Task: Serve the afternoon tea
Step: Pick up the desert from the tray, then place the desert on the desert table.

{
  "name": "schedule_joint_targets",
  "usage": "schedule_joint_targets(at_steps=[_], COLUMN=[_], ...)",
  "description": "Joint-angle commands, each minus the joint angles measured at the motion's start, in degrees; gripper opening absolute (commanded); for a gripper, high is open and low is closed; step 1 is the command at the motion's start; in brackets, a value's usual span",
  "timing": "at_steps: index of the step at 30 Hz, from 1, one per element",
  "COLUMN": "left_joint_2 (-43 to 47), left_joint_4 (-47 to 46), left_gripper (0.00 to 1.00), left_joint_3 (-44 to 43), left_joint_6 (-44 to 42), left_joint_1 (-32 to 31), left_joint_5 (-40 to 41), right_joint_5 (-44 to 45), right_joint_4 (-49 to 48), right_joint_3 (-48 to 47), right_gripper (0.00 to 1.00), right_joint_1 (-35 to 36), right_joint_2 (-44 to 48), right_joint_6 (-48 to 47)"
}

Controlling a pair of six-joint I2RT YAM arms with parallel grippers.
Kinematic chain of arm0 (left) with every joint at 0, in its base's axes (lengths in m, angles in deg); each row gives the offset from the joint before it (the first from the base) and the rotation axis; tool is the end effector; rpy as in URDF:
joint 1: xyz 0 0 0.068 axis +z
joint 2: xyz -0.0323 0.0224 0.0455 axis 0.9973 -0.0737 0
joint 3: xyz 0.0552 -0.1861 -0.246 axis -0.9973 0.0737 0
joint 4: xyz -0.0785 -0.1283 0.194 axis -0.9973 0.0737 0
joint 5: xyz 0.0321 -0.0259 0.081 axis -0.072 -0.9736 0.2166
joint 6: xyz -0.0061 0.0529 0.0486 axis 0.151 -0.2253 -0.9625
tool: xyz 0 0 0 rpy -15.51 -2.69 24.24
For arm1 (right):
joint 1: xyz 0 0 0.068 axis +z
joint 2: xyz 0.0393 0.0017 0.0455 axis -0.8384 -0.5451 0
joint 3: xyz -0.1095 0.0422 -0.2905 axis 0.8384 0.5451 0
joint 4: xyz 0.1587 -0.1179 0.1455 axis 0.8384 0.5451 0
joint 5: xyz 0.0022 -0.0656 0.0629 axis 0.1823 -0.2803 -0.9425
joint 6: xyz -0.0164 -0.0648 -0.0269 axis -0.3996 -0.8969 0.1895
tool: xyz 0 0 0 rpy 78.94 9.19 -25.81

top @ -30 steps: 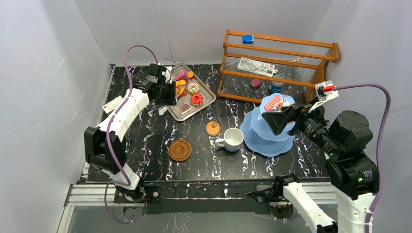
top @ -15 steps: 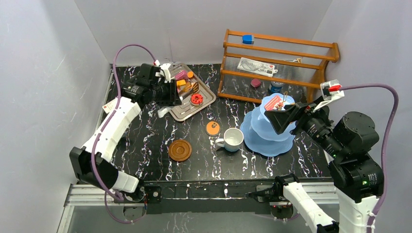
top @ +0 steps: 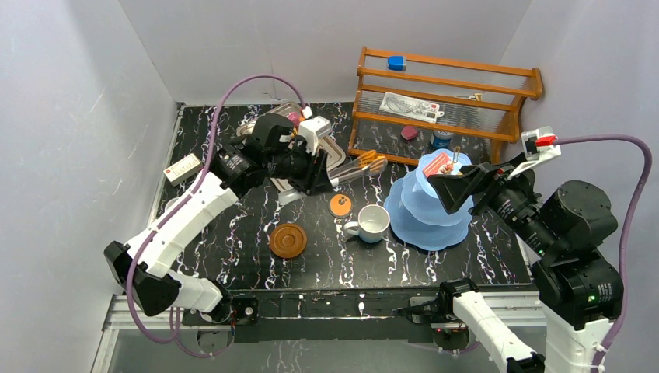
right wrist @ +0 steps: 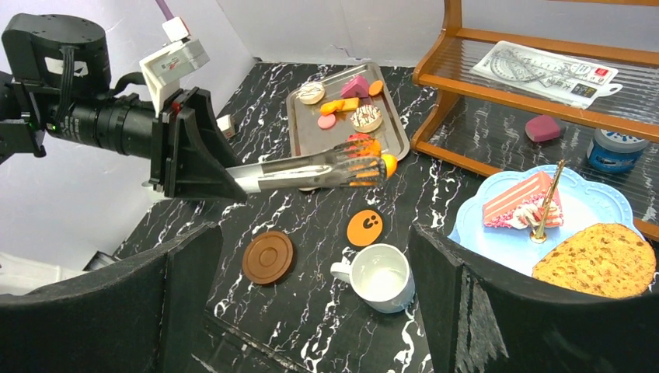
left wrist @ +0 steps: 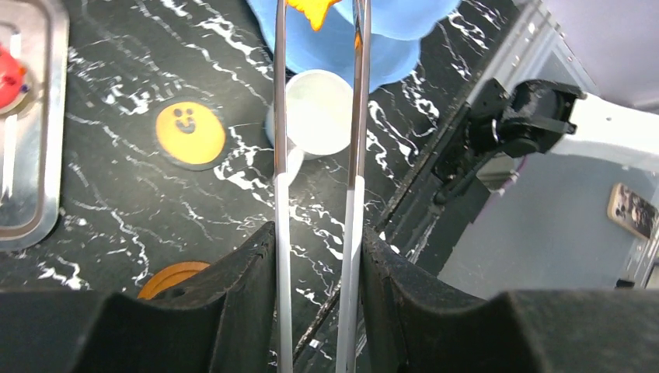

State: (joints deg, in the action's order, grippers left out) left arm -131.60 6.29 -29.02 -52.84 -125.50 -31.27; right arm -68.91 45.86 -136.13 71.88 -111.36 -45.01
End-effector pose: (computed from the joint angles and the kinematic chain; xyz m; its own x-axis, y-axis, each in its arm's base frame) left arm 0.2055 -0.1993 0.4334 -0.5411 0.2374 -0.8067 0.7529 0.5641 -0.3391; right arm 0.0190 0.0193 0.5140 -0.1818 0.2849 -0.9412 -0.4391 0.8329 0.3369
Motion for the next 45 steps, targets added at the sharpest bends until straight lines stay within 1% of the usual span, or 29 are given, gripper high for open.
schedule_joint_targets(at_steps=[1,5,14,23,42,45], left_joint_2=[0.84,-0.41,-6.26,-12.6,-20.81,-21.74], left_joint_4=[-3.26,-4.55,-4.84,-6.56,-7.49,-7.51], left_gripper=[0.25,0.25,0.25,0.25,0.25,0.25], left_joint_3=[-4.35,-6.22,-11.5,-14.04,-20.99,-21.77], left_joint_6=[-3.09,-3.94,-6.98,-7.59,-9.89,-11.58], left_joint_1=[-3.53,-6.27,-11.21,-14.85,-16.44,-16.44], left_joint_5=[-3.72,-5.49,-5.2,-4.89,-1.72,-1.03], right_joint_5=[1.13,1.37,1.92,2.25,1.91,2.01], right_joint_4=[-1.57,-1.23,-0.85,-0.8,-1.71,-1.79], right_joint_3=[-2.6,-3.11,-4.1,-4.82,-3.91,-3.77], right_gripper=[0.99,0.99,0.99,0.99,0.99,0.99], right_joint_1=[-0.05,-0.05,-0.05,-0.06,-0.01,-0.01], right_joint_2=[-0.55,-0.79,-0.86,-0.9,-0.27,-0.16], right_joint_6=[-0.76,-1.04,-1.82,-1.93,-1.73,-1.75])
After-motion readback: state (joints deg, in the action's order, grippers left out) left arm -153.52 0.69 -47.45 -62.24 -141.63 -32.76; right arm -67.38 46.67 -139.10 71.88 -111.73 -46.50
